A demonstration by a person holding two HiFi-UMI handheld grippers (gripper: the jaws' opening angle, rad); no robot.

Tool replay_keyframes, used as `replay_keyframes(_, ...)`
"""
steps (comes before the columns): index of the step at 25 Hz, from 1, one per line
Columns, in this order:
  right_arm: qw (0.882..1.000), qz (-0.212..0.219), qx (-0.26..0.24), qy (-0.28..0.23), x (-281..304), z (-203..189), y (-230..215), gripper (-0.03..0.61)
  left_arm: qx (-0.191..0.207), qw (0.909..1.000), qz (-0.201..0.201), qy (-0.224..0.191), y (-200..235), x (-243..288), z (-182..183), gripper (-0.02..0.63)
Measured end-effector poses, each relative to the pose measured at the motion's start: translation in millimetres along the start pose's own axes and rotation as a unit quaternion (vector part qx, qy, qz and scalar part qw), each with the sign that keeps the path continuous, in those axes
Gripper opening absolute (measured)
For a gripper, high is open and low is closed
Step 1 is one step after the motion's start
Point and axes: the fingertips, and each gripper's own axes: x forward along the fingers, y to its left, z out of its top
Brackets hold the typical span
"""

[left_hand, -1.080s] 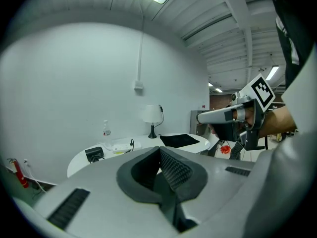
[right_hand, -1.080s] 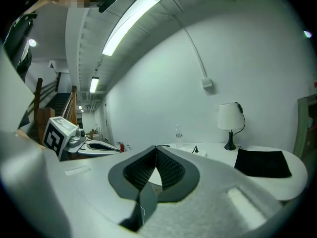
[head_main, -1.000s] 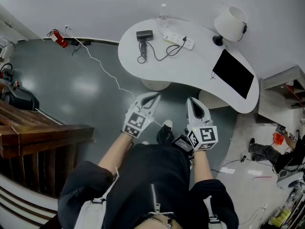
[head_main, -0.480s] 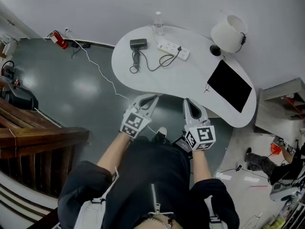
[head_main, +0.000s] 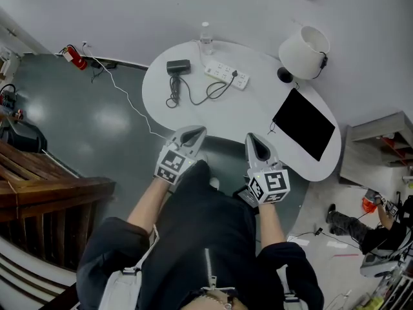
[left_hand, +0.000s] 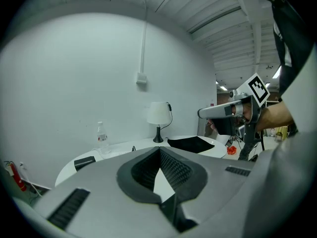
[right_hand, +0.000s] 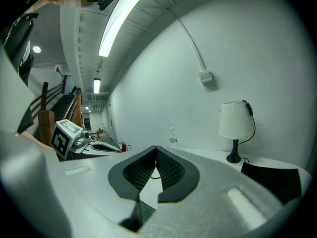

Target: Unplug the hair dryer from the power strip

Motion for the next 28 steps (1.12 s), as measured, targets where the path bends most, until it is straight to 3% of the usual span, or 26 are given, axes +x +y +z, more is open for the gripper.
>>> replay_keyframes(8,1.000,-0.010,-0.014,-0.001,27,14,-26,0.005,0.006,0.9997,-0.024,0.001,24,46,12,0.011)
replay_keyframes(22,0.998,-0.042,-0.003,0.035,119,29,-85,0.005,0.023,0.9961,-0.074,0.041,110,155,20,0.011)
replay_keyframes(28,0.997,-0.050,0.004,0.061,151,26,-98,0.005,0.065,0.9900,-0.102,0.072,143,191,16,0.011)
